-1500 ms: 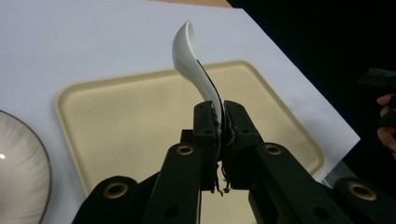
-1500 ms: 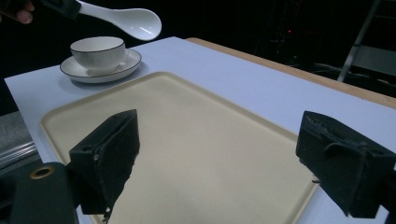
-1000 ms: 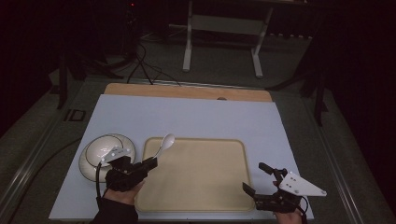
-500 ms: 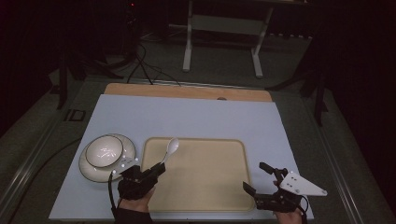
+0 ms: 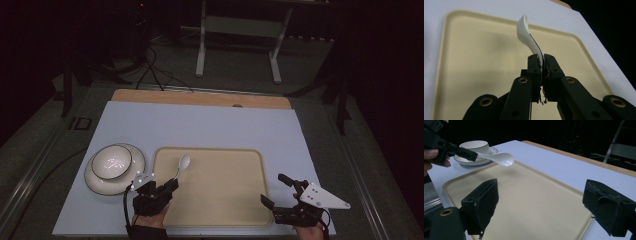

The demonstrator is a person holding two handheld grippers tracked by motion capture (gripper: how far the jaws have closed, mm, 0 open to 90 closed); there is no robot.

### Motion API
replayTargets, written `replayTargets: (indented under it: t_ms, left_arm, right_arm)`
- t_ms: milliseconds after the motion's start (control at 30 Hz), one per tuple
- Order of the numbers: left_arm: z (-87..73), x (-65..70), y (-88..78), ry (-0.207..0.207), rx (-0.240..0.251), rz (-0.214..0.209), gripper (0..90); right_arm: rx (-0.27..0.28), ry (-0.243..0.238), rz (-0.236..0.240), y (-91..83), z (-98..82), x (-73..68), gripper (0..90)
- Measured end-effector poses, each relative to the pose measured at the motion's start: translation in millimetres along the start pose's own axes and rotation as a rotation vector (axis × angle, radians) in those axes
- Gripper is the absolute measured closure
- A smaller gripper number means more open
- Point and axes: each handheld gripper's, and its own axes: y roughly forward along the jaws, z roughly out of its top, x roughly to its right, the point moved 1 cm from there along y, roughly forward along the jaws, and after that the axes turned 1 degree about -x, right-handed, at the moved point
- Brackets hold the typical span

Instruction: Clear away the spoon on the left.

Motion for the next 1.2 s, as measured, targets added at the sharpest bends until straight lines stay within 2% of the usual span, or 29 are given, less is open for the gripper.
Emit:
replayTargets:
  t_ms: [100, 167, 267, 467, 733, 800, 900, 1033, 1200]
  left_arm:
    - [-4.3, -4.4, 5.4, -0.002, -0.032, 0.009, 85.1]
    - [-7.4, -7.3, 7.3, 0.004, -0.046, 0.032, 85.1]
    - [-9.7, -9.4, 8.1, 0.006, -0.047, 0.050, 85.1]
    - [-13.9, -16.6, 14.0, -0.027, -0.061, 0.056, 85.1]
    - [-20.6, -16.2, 20.7, -0.015, -0.115, 0.044, 84.0]
    - [-22.4, -15.8, 23.1, -0.007, -0.132, 0.038, 78.6]
    - [-25.0, -14.5, 25.0, 0.014, -0.153, 0.049, 78.9]
    - [-30.5, -16.2, 28.5, 0.005, -0.181, 0.048, 78.8]
    - [-32.7, -15.4, 30.3, 0.021, -0.195, 0.055, 78.8]
  right_arm:
    - [-0.002, -0.001, 0.000, 0.4, -0.1, 0.2, 13.4]
    - [-0.005, -0.003, -0.001, 0.4, -0.2, -0.1, 13.4]
    - [-0.007, -0.001, -0.004, -0.1, -0.6, 0.7, 13.4]
    - [-0.008, 0.005, -0.003, -0.3, -0.9, 1.4, 13.4]
    - [-0.010, 0.009, -0.010, -0.8, -1.5, 2.8, 13.4]
    - [-0.013, 0.010, -0.010, -0.4, -1.5, 2.4, 13.5]
    - [-0.018, 0.009, -0.002, 0.5, -1.7, 2.4, 13.5]
    - [-0.019, 0.016, 0.001, 0.6, -2.0, 3.3, 13.5]
    - [-0.023, 0.023, 0.003, 0.6, -2.3, 3.8, 13.5]
